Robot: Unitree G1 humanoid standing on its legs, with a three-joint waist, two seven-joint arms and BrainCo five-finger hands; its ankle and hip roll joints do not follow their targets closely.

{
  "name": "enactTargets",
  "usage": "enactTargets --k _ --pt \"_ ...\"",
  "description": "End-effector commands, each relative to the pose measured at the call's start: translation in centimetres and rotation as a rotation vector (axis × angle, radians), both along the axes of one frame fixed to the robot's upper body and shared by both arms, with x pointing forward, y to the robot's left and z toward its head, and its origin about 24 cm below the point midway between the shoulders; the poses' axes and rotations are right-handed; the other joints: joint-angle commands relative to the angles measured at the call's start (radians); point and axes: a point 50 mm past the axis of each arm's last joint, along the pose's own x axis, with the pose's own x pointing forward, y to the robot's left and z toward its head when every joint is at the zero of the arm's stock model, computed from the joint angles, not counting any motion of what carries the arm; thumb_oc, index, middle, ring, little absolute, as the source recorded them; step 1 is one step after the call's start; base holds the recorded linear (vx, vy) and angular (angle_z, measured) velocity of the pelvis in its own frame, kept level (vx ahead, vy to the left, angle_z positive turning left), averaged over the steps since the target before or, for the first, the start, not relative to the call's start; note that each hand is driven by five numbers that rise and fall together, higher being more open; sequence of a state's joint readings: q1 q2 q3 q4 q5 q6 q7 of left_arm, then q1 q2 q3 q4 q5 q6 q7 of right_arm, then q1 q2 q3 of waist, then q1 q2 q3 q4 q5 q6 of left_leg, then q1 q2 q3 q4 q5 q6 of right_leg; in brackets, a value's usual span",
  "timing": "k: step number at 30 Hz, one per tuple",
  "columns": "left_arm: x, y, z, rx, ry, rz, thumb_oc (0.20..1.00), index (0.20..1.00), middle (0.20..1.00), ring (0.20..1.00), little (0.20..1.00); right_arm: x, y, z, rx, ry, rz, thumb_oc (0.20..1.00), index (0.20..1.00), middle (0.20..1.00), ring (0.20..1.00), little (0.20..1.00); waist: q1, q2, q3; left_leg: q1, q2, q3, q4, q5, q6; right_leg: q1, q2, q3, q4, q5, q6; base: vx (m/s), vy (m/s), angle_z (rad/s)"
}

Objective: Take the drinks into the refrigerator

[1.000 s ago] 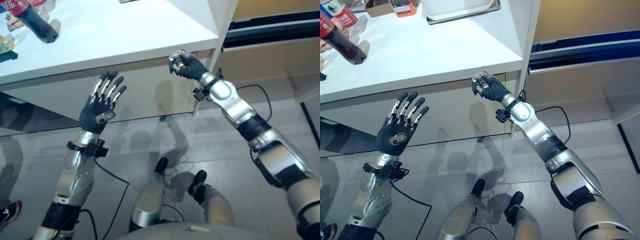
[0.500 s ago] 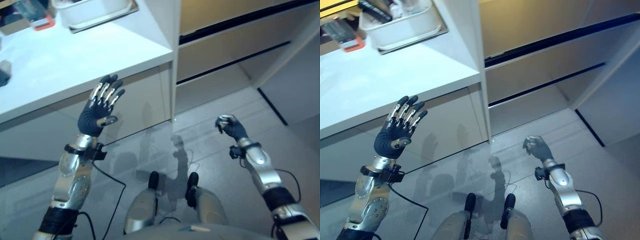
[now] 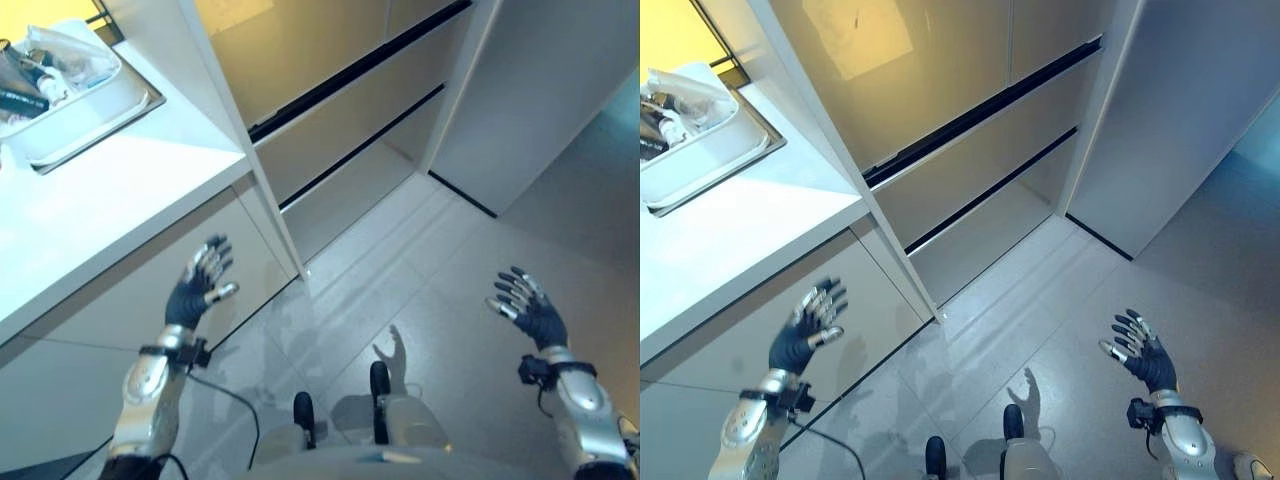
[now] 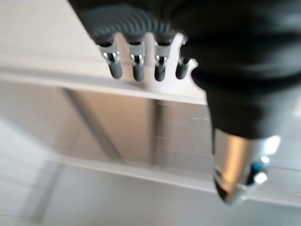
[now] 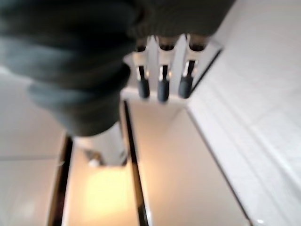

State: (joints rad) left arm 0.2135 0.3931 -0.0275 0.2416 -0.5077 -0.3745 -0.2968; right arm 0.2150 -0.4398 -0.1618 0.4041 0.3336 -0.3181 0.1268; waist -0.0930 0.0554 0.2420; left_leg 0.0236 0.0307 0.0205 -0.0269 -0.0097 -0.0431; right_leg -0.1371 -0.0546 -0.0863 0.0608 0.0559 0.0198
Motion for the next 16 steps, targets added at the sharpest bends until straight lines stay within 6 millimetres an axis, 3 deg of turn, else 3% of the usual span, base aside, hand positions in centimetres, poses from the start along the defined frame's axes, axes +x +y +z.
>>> enactTargets --k 1,2,4,8,9,13,16 --pt "-1.4 0.7 -1.1 0.083 0.05 -0.008 1.0 1.0 1.0 1.0 1.0 -0.4 0.0 -0.9 -0.018 0.02 -0.012 1.0 1.0 1.0 1.0 1.0 0.009 -0.046 -0.035 -0.037 -0.068 -0.008 0.07 -0.072 0.055 0.048 -0.058 -0.008 -0.022 -0.032 0.079 0.05 0.018 0.03" --pt "-2.1 1.0 -2.6 0.122 0.126 0.002 1.0 1.0 1.0 1.0 1.0 -1.0 0.1 -1.9 -0.047 0.087 -0.006 1.0 1.0 1.0 1.0 1.0 0.009 -0.048 -0.04 -0.032 -0.069 -0.008 0.071 -0.075 0.056 0.058 -0.058 -0.01 -0.026 -0.033 0.08 0.05 0.014 0.04" --pt "-2.3 1.0 -2.9 0.133 0.145 0.002 1.0 1.0 1.0 1.0 1.0 -1.4 0.1 -2.5 -0.043 0.121 -0.007 1.0 1.0 1.0 1.0 1.0 0.011 -0.049 -0.042 -0.029 -0.069 -0.009 0.072 -0.076 0.056 0.064 -0.059 -0.011 -0.028 -0.033 0.081 0.03 0.006 0.04" --pt "-4.0 1.5 -7.2 0.239 0.373 0.046 1.0 1.0 1.0 1.0 1.0 -3.7 0.9 -6.6 -0.032 0.357 -0.001 1.0 1.0 1.0 1.0 1.0 0.017 -0.057 -0.054 -0.018 -0.07 -0.011 0.065 -0.075 0.055 0.081 -0.06 -0.022 -0.035 -0.035 0.085 0.01 0.003 0.04" --pt "-3.9 1.5 -7.2 0.239 0.372 0.047 1.0 1.0 1.0 1.0 1.0 -3.7 0.8 -6.6 -0.032 0.356 -0.001 1.0 1.0 1.0 1.0 1.0 0.017 -0.057 -0.053 -0.017 -0.07 -0.011 0.065 -0.075 0.055 0.082 -0.06 -0.022 -0.035 -0.035 0.085 0.0 0.0 0.0" --pt "-8.3 1.7 -13.4 0.265 0.806 0.197 1.0 1.0 1.0 1.0 1.0 -6.4 2.1 -10.9 0.003 0.636 -0.047 1.0 1.0 1.0 1.0 1.0 0.019 -0.064 -0.068 -0.003 -0.073 -0.018 0.039 -0.067 0.055 0.099 -0.062 -0.034 -0.058 -0.029 0.084 0.01 0.0 0.02" --pt "-10.1 1.3 -14.8 0.265 0.961 0.207 1.0 1.0 1.0 1.0 1.0 -7.7 2.3 -12.2 -0.006 0.769 -0.083 1.0 1.0 1.0 1.0 1.0 0.021 -0.065 -0.082 0.005 -0.073 -0.016 0.033 -0.069 0.056 0.109 -0.06 -0.038 -0.07 -0.027 0.082 0.04 0.005 0.06"
